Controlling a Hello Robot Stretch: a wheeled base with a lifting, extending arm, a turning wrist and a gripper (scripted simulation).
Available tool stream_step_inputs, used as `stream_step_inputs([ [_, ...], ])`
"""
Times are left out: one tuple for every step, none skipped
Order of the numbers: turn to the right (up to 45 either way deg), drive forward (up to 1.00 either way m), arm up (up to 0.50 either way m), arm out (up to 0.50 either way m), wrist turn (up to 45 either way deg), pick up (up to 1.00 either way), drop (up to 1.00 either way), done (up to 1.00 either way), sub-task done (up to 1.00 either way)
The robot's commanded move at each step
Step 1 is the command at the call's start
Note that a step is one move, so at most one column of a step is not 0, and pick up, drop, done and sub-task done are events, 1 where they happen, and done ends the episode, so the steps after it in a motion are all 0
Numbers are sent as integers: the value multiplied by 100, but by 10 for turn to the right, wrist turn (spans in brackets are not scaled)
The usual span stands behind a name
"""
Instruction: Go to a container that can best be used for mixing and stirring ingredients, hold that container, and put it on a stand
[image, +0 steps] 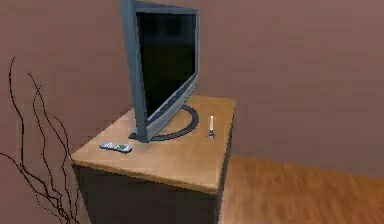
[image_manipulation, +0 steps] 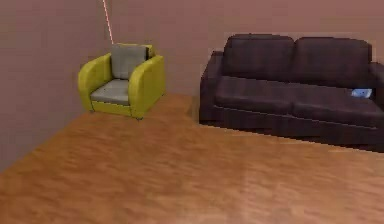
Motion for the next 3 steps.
stream_step_inputs([
  [450, 0, 0, 0, 0, 0, 0, 0, 0],
  [90, 0, 0, 0, 0, 0, 0, 0, 0],
  [0, 20, 0, 0, 0, 0, 0, 0, 0],
])
